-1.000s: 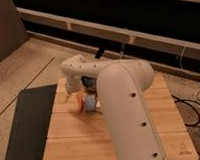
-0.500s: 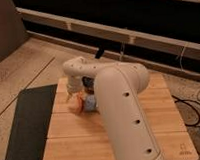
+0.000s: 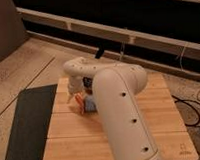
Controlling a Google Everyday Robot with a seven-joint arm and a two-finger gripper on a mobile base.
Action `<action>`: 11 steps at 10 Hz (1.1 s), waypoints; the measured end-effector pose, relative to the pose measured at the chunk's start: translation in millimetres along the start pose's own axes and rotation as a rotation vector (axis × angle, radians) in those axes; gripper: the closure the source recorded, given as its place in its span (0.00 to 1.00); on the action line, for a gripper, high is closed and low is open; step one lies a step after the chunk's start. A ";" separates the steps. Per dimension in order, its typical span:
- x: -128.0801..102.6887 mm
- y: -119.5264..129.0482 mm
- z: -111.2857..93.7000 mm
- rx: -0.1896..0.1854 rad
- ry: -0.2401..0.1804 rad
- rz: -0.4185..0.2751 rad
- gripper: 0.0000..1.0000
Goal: Drag the pepper across the table
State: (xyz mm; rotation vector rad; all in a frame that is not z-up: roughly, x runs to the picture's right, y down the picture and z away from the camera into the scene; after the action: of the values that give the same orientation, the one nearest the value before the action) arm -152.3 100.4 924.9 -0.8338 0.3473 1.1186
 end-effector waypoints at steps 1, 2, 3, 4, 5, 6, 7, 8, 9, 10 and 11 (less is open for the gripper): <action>1.2 -1.2 1.8 0.001 0.007 0.000 0.56; 3.2 -4.0 4.6 0.004 0.018 0.004 0.70; 3.4 -5.6 5.2 0.006 0.021 0.007 0.78; 3.2 -8.0 5.4 0.009 0.023 0.011 0.90; 2.8 -9.6 5.3 0.011 0.023 0.016 0.96; 0.5 -13.8 3.2 0.021 0.017 0.028 1.00; -7.9 -16.7 -5.5 0.034 -0.009 0.035 1.00; -17.3 -20.7 -16.9 0.060 -0.034 0.034 1.00; -32.3 -19.3 -31.3 0.087 -0.067 0.021 1.00; -39.7 -15.7 -37.0 0.102 -0.078 0.008 1.00; -48.2 -8.4 -40.6 0.112 -0.087 -0.015 1.00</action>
State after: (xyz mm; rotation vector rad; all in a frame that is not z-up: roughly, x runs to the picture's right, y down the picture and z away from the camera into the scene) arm -159.1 37.6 932.0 -0.6855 0.3277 1.1076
